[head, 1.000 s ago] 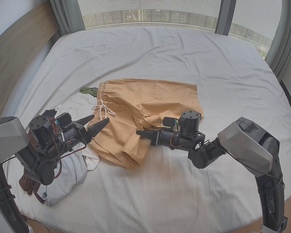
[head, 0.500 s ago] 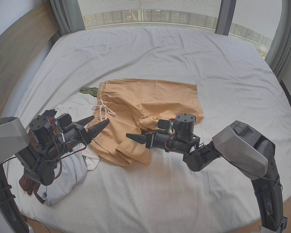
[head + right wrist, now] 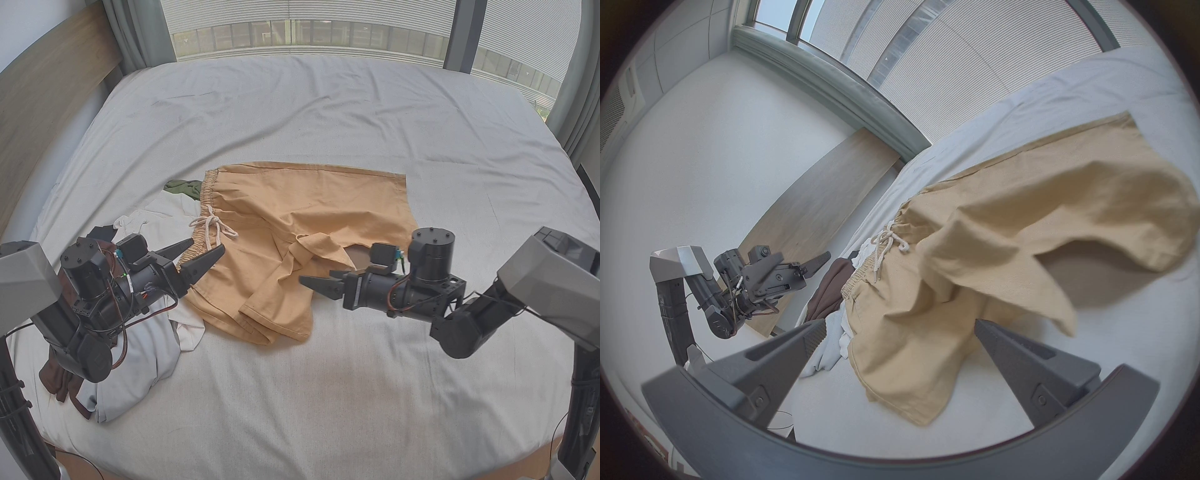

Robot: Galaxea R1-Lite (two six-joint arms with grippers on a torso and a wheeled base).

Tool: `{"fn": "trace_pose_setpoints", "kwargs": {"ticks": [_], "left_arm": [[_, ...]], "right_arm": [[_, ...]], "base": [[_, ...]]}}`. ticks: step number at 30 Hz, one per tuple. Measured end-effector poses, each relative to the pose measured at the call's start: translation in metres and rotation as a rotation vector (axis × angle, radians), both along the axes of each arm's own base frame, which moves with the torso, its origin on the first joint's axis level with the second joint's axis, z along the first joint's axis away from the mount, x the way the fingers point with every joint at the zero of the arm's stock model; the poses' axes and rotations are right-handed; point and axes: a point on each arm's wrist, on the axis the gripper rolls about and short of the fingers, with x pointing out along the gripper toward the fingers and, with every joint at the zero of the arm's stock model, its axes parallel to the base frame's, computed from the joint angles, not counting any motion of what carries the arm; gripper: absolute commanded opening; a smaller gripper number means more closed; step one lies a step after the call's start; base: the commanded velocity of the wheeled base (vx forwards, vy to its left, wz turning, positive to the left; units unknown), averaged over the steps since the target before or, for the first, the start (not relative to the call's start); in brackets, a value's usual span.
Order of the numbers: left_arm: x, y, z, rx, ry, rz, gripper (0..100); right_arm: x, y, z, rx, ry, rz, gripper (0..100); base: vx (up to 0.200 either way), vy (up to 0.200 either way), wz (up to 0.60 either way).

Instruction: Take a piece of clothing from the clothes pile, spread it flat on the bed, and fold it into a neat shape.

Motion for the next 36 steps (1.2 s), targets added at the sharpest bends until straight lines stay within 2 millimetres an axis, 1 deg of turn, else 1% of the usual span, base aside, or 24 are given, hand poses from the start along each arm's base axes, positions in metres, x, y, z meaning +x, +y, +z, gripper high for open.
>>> {"fn": "trace_pose_setpoints", "kwargs": {"ticks": [4, 8, 14, 17, 22, 29, 36], "left_arm": [[0.0, -0.001, -0.001, 0.0, 0.003, -0.001, 100], [0.001, -0.001, -0.002, 0.001, 0.005, -0.001, 100], [0.001, -0.001, -0.004, 0.001, 0.01, -0.001, 100], [0.002, -0.001, -0.004, 0.002, 0.011, -0.003, 100], [0.002, -0.001, -0.005, 0.002, 0.013, -0.003, 100], [0.002, -0.001, -0.005, 0.002, 0.013, -0.001, 100], [0.002, -0.001, -0.006, 0.003, 0.015, -0.002, 100]], "right_arm": [[-0.004, -0.029, 0.008, -0.008, -0.025, -0.062, 100], [-0.003, -0.051, 0.012, -0.022, -0.043, -0.112, 100], [0.005, -0.068, 0.004, -0.058, -0.07, -0.151, 100], [0.009, -0.069, -0.004, -0.075, -0.084, -0.153, 100], [0.024, -0.062, -0.019, -0.088, -0.109, -0.144, 100], [0.044, -0.049, -0.03, -0.09, -0.112, -0.131, 100], [0.05, -0.042, -0.036, -0.087, -0.119, -0.125, 100]], "base": [[0.0, 0.0, 0.0], [0.0, 0.0, 0.0], [0.0, 0.0, 0.0], [0.0, 0.0, 0.0], [0.0, 0.0, 0.0], [0.0, 0.0, 0.0], [0.0, 0.0, 0.0]]}}
